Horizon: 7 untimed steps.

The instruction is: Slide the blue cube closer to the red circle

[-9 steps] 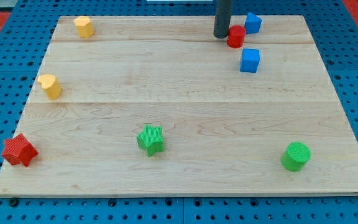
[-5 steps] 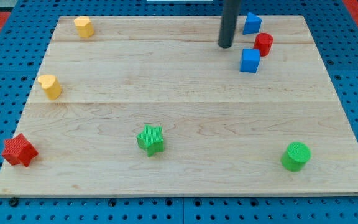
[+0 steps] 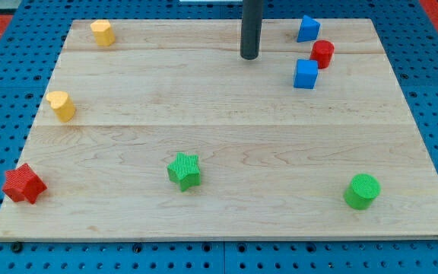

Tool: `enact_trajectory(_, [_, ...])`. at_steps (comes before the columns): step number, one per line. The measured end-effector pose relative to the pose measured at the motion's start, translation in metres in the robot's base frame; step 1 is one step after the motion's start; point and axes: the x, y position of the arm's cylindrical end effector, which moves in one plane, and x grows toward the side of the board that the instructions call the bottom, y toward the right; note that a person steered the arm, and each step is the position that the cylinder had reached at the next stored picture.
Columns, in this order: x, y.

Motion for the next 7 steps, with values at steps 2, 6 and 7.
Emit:
enact_trajectory(2, [0.002, 0.001])
enact_trajectory(6, [0.039, 0.025])
enact_trajectory(7, [0.056, 0.060])
